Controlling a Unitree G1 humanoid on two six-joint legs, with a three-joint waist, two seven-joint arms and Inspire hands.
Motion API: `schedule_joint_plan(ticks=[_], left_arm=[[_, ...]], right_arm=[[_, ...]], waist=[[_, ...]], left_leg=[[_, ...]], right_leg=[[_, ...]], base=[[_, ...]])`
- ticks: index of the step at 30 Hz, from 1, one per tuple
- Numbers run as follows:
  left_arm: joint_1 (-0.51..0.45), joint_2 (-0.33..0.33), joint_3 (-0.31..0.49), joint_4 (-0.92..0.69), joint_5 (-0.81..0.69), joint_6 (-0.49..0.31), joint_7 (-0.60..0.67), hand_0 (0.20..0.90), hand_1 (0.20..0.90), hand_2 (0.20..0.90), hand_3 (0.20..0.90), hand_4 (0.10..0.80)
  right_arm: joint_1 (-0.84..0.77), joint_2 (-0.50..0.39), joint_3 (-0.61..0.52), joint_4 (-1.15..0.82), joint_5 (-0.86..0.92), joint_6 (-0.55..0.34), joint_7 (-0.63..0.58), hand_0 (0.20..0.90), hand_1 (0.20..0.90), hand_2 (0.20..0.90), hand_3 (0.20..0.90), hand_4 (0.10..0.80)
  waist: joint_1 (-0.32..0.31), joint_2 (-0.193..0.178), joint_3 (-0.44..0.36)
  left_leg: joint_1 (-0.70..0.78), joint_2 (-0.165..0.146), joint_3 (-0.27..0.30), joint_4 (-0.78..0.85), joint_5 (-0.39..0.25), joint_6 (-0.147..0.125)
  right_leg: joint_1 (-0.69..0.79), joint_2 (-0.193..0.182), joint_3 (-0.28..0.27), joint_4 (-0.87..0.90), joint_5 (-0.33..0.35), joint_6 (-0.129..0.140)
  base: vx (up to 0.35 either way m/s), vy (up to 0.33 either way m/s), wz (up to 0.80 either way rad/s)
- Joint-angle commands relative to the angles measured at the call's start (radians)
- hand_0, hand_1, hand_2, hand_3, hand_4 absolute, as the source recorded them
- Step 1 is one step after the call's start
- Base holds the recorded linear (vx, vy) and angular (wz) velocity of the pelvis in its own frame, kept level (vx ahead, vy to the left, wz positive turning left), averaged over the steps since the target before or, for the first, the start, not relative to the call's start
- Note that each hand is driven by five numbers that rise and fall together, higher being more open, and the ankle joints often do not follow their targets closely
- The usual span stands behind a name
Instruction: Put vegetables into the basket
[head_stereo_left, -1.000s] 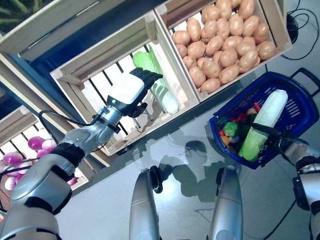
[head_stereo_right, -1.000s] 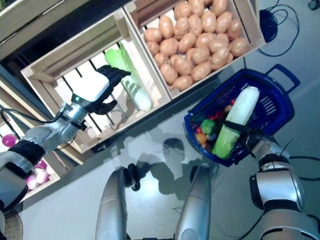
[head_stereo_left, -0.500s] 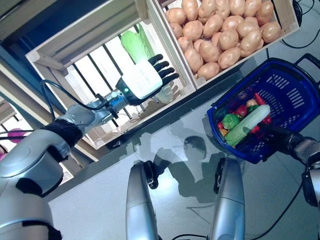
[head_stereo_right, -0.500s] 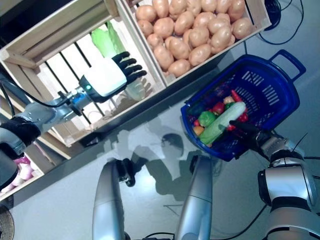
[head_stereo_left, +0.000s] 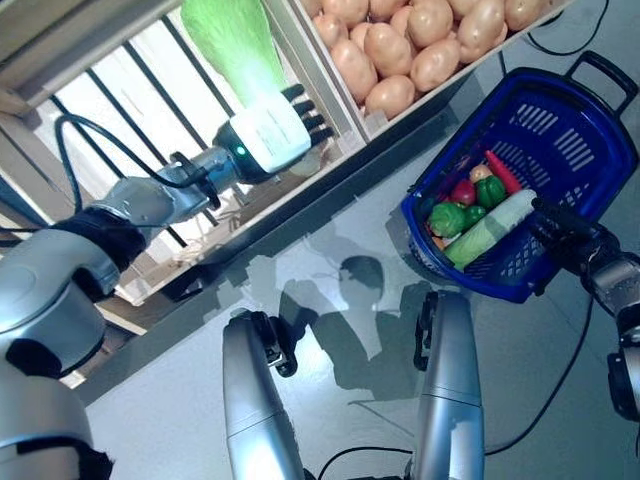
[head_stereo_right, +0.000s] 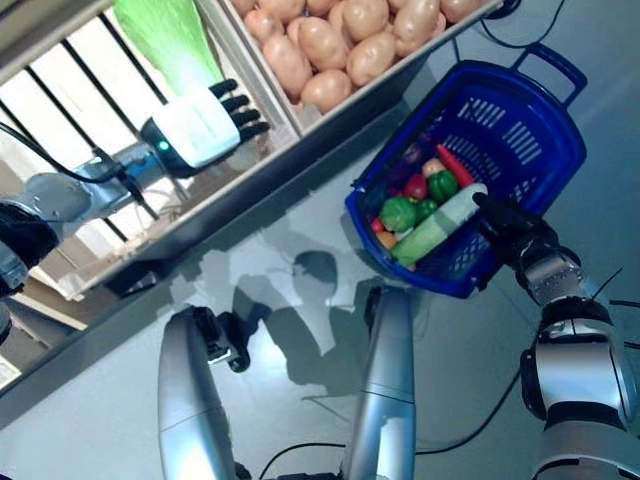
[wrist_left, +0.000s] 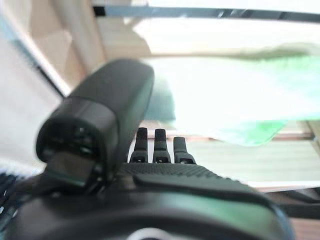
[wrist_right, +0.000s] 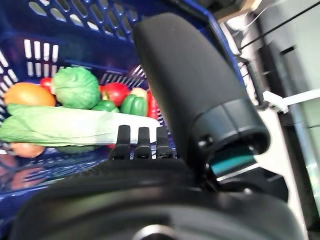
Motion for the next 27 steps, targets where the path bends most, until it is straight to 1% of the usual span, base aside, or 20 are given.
schedule_joint_plan(ticks=[1,4,5,8,11,13,14,15,16,19,23,27], left_arm=[[-0.148,0.046,-0.027,0.043,-0.062,0.081,-0.046,0.9,0.9,0.9,0.9,0.8],[-0.164,0.048,-0.033,0.034,-0.1,0.127,-0.132,0.9,0.9,0.9,0.9,0.8],[-0.165,0.044,-0.029,0.044,-0.105,0.146,-0.185,0.9,0.9,0.9,0.9,0.8],[-0.158,0.029,-0.014,0.064,-0.151,0.175,-0.266,0.9,0.9,0.9,0.9,0.8],[-0.128,-0.002,0.019,0.125,-0.173,0.168,-0.289,0.9,0.9,0.9,0.9,0.8],[-0.114,-0.018,0.036,0.171,-0.155,0.13,-0.293,0.9,0.9,0.9,0.9,0.8],[-0.109,-0.024,0.036,0.182,-0.156,0.119,-0.293,0.764,0.764,0.764,0.764,0.709],[-0.105,-0.027,0.037,0.192,-0.162,0.108,-0.285,0.509,0.509,0.509,0.509,0.54],[-0.101,-0.028,0.039,0.197,-0.166,0.1,-0.283,0.3,0.3,0.3,0.3,0.4],[-0.08,-0.017,0.052,0.186,-0.172,0.077,-0.291,0.3,0.3,0.3,0.3,0.4],[-0.035,0.015,0.083,0.173,-0.172,0.034,-0.253,0.3,0.3,0.3,0.3,0.4],[0.01,0.042,0.112,0.163,-0.182,-0.016,-0.218,0.3,0.3,0.3,0.3,0.4]], right_arm=[[0.116,0.012,-0.062,0.016,0.057,-0.059,0.027,0.9,0.9,0.9,0.9,0.8],[0.161,0.008,-0.068,-0.047,0.072,-0.069,0.015,0.9,0.9,0.9,0.9,0.8],[0.179,0.009,-0.078,-0.071,0.091,-0.073,0.017,0.9,0.9,0.9,0.9,0.8],[0.191,0.021,-0.085,-0.108,0.095,-0.075,0.014,0.9,0.9,0.9,0.9,0.8],[0.189,0.038,-0.077,-0.148,0.093,-0.07,0.004,0.9,0.9,0.9,0.9,0.8],[0.191,0.046,-0.074,-0.162,0.095,-0.073,-0.006,0.9,0.9,0.9,0.9,0.8],[0.191,0.048,-0.073,-0.166,0.09,-0.073,-0.007,0.9,0.9,0.9,0.9,0.8],[0.193,0.052,-0.074,-0.171,0.08,-0.074,-0.004,0.9,0.9,0.9,0.9,0.8],[0.198,0.055,-0.075,-0.175,0.075,-0.077,-0.003,0.9,0.9,0.9,0.9,0.8],[0.219,0.058,-0.092,-0.188,0.056,-0.081,0.001,0.9,0.9,0.9,0.9,0.8],[0.259,0.069,-0.117,-0.222,0.032,-0.082,-0.008,0.9,0.9,0.9,0.9,0.8],[0.295,0.093,-0.115,-0.257,-0.051,-0.099,0.004,0.9,0.9,0.9,0.9,0.8]], waist=[[-0.03,-0.007,-0.032],[-0.035,-0.022,-0.022],[-0.036,-0.031,-0.016],[-0.036,-0.041,-0.012],[-0.036,-0.052,-0.01],[-0.039,-0.057,-0.015],[-0.041,-0.059,-0.018],[-0.043,-0.06,-0.023],[-0.045,-0.061,-0.026],[-0.044,-0.061,-0.046],[-0.044,-0.062,-0.086],[-0.039,-0.059,-0.128]], left_leg=[[-0.015,0.02,0.037,0.063,-0.158,0.046],[-0.053,0.023,0.021,0.1,-0.163,0.048],[-0.072,0.023,0.012,0.124,-0.167,0.052],[-0.092,0.022,0.003,0.153,-0.173,0.057],[-0.102,0.026,-0.004,0.173,-0.178,0.06],[-0.099,0.031,-0.005,0.177,-0.18,0.064],[-0.094,0.034,-0.006,0.175,-0.18,0.065],[-0.086,0.036,-0.007,0.171,-0.18,0.066],[-0.078,0.038,-0.005,0.168,-0.181,0.068],[-0.031,0.05,0.004,0.139,-0.173,0.069],[0.045,0.072,0.012,0.088,-0.155,0.067],[0.132,0.079,0.033,0.012,-0.137,0.065]], right_leg=[[-0.043,-0.011,-0.069,-0.039,0.082,-0.097],[-0.079,-0.013,-0.062,-0.01,0.084,-0.095],[-0.097,-0.012,-0.06,0.008,0.084,-0.094],[-0.115,-0.01,-0.057,0.031,0.082,-0.093],[-0.126,-0.008,-0.054,0.045,0.081,-0.093],[-0.124,-0.008,-0.054,0.048,0.079,-0.094],[-0.119,-0.01,-0.055,0.046,0.08,-0.094],[-0.112,-0.01,-0.056,0.043,0.079,-0.094],[-0.105,-0.012,-0.058,0.04,0.079,-0.094],[-0.058,-0.02,-0.069,0.014,0.082,-0.094],[0.024,-0.029,-0.082,-0.038,0.091,-0.089],[0.114,-0.029,-0.096,-0.116,0.109,-0.085]], base=[[-0.042,-0.011,-0.02],[-0.052,-0.028,0.03],[-0.053,-0.034,-0.01],[-0.044,-0.032,-0.01],[-0.034,-0.021,-0.03],[-0.012,0.006,-0.07],[0.005,0.019,-0.04],[0.0,0.0,0.0],[0.0,0.0,0.0],[0.063,0.006,-0.03],[0.09,-0.016,-0.08],[0.099,-0.024,-0.06]])
